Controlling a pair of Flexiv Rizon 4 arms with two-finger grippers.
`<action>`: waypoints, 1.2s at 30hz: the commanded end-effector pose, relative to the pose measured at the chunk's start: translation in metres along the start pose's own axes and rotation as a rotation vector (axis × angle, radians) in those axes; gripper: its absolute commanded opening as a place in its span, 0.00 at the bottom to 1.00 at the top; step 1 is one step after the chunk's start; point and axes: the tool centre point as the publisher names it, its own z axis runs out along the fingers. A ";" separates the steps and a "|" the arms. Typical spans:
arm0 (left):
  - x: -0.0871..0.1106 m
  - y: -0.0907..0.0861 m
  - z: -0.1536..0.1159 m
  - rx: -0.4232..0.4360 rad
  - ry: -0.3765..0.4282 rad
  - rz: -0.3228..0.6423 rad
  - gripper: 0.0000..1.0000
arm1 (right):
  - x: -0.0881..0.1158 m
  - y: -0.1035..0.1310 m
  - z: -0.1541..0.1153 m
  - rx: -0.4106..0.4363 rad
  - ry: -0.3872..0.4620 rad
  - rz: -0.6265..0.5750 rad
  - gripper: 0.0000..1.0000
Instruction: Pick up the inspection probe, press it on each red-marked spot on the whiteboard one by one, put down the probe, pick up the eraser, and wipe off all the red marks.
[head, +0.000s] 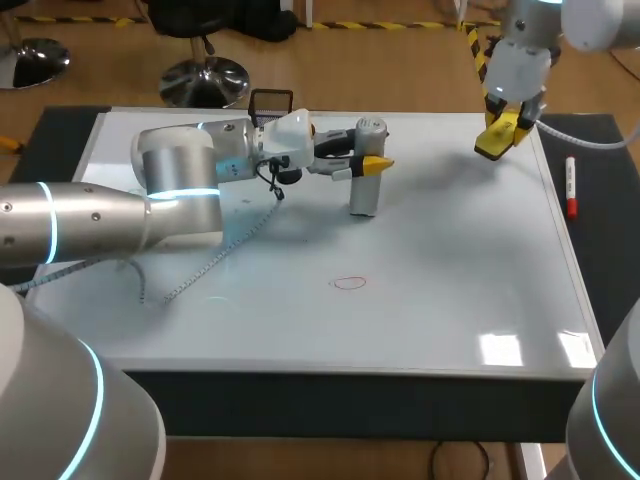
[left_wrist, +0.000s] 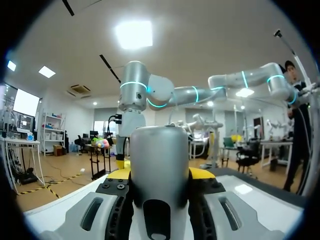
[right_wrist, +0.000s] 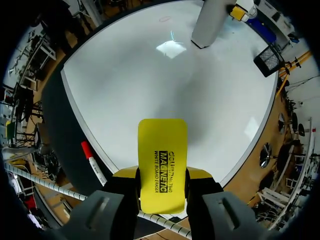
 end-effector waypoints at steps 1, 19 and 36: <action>0.003 -0.013 -0.005 0.011 -0.008 0.013 0.00 | 0.000 -0.001 -0.001 0.001 0.004 -0.002 0.00; -0.007 -0.056 -0.057 0.042 -0.092 0.060 0.00 | 0.000 -0.001 -0.001 0.001 0.004 -0.002 0.00; -0.039 -0.088 -0.166 0.035 -0.289 0.114 0.00 | 0.000 -0.001 -0.001 0.001 0.004 -0.002 0.00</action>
